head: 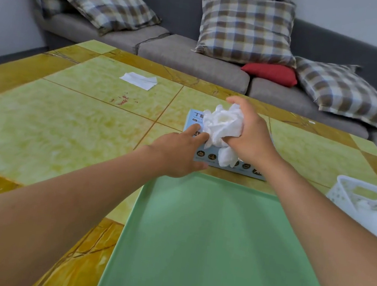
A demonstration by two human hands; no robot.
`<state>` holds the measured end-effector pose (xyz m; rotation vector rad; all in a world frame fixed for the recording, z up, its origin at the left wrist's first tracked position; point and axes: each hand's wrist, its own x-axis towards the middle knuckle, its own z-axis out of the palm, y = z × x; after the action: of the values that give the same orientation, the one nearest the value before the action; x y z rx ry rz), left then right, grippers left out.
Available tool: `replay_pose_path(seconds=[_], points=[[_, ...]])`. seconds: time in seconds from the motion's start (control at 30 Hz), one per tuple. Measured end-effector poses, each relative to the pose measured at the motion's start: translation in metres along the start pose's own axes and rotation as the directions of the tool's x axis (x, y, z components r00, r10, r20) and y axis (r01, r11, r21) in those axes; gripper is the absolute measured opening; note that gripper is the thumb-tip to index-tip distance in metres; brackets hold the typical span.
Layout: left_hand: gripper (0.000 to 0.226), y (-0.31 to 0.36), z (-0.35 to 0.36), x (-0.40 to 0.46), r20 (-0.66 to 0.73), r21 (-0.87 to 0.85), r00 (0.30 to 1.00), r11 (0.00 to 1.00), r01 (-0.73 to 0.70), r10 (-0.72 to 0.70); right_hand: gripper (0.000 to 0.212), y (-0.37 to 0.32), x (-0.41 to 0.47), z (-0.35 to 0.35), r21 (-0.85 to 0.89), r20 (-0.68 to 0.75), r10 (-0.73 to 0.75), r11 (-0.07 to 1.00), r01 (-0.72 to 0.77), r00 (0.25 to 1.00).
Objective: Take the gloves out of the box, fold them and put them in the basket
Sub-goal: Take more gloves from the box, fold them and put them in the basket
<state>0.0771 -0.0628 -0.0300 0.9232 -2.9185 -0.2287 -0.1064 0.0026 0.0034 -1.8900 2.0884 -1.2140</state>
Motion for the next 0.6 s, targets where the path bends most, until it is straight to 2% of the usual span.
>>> replay_pose_path(seconds=[0.07, 0.1, 0.17, 0.2, 0.23, 0.27, 0.33, 0.37, 0.47, 0.6], points=[[0.071, 0.005, 0.004, -0.002, 0.041, 0.07, 0.999, 0.997, 0.011, -0.014, 0.076, 0.003, 0.004, 0.001, 0.055, 0.023, 0.217, 0.974, -0.218, 0.976], [0.074, 0.007, 0.006, -0.002, 0.055, 0.095, 0.998, 0.995, 0.018, -0.023, 0.081, 0.003, 0.005, 0.001, 0.071, 0.043, 0.338, 0.938, -0.341, 0.94], [0.075, 0.009, 0.007, -0.003, 0.056, 0.101, 0.998, 0.995, 0.025, -0.03, 0.093, -0.001, 0.007, -0.003, -0.061, 0.101, 0.483, 0.876, -0.479, 0.87], [0.076, 0.009, 0.007, -0.003, 0.053, 0.095, 0.998, 0.995, 0.025, -0.03, 0.087, -0.004, 0.007, -0.004, -0.16, 0.126, 0.513, 0.855, -0.493, 0.849], [0.077, 0.009, 0.006, -0.002, 0.053, 0.09, 0.998, 0.996, 0.026, -0.031, 0.068, -0.008, 0.008, -0.003, -0.233, 0.132, 0.52, 0.844, -0.484, 0.844], [0.079, 0.009, 0.005, -0.002, 0.06, 0.087, 0.998, 0.996, 0.029, -0.035, 0.045, -0.009, 0.011, -0.001, -0.232, 0.101, 0.502, 0.851, -0.471, 0.859], [0.084, 0.008, 0.004, -0.002, 0.078, 0.078, 0.996, 0.996, 0.039, -0.045, 0.011, -0.008, 0.014, 0.004, -0.08, -0.01, 0.463, 0.883, -0.463, 0.886], [0.085, 0.008, 0.003, -0.002, 0.085, 0.068, 0.995, 0.997, 0.043, -0.049, 0.006, -0.006, 0.013, 0.005, 0.059, -0.056, 0.467, 0.884, -0.464, 0.883], [0.084, 0.006, -0.001, -0.002, 0.084, 0.022, 0.995, 0.999, 0.047, -0.049, 0.015, 0.001, 0.011, 0.002, 0.468, -0.082, 0.55, 0.758, -0.455, 0.831], [0.081, 0.004, -0.003, -0.003, 0.073, 0.013, 0.996, 0.999, 0.042, -0.043, 0.02, 0.01, 0.017, -0.008, 0.734, -0.012, 0.624, 0.536, -0.417, 0.781]])
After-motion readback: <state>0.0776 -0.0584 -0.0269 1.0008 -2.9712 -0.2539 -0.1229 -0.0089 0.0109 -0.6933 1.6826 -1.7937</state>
